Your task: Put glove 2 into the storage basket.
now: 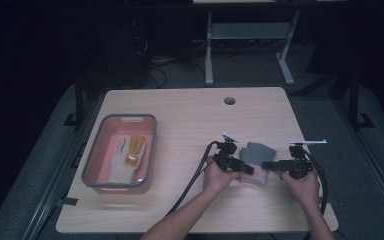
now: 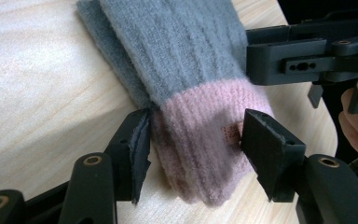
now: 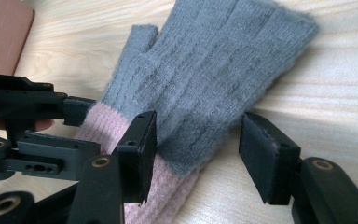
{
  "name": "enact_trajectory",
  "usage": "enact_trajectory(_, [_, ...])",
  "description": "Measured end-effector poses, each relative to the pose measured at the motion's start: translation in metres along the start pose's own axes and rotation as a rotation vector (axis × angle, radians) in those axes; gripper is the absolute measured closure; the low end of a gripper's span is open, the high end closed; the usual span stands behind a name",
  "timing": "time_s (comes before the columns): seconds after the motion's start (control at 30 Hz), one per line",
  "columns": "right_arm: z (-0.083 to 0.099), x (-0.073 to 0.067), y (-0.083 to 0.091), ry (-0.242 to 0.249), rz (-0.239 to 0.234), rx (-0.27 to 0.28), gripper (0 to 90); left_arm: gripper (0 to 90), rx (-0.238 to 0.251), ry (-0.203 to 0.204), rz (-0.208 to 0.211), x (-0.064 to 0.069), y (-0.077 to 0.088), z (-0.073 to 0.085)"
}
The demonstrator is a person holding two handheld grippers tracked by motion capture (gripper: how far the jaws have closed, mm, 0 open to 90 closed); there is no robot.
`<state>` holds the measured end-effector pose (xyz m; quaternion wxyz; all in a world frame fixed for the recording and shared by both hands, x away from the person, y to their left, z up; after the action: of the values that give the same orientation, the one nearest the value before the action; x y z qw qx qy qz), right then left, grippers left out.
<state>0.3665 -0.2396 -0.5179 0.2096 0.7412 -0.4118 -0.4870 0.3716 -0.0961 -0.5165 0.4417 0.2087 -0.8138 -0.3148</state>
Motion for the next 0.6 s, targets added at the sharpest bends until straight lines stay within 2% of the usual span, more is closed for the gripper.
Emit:
enact_trajectory(0.33, [0.0041,-0.0006,-0.0034,-0.041,-0.021,0.012,49.3,46.7,-0.004,-0.001,-0.002,-0.0003,-0.0008,0.0000])
enact_trajectory(0.6, [0.0080,-0.0017,-0.0076,-0.101,-0.083,0.047,59.3,52.2,-0.008,0.023,0.020,-0.0013,-0.0020,0.0002])
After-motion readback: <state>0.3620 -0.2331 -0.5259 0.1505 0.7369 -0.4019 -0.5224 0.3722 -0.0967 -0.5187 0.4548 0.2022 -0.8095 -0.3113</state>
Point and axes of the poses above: each handheld gripper's, and its own axes: y roughly backward along the jaws, z roughly out of its underside, x roughly to its right, the point moved 8 cm from there along -y, roughly forward along the jaws
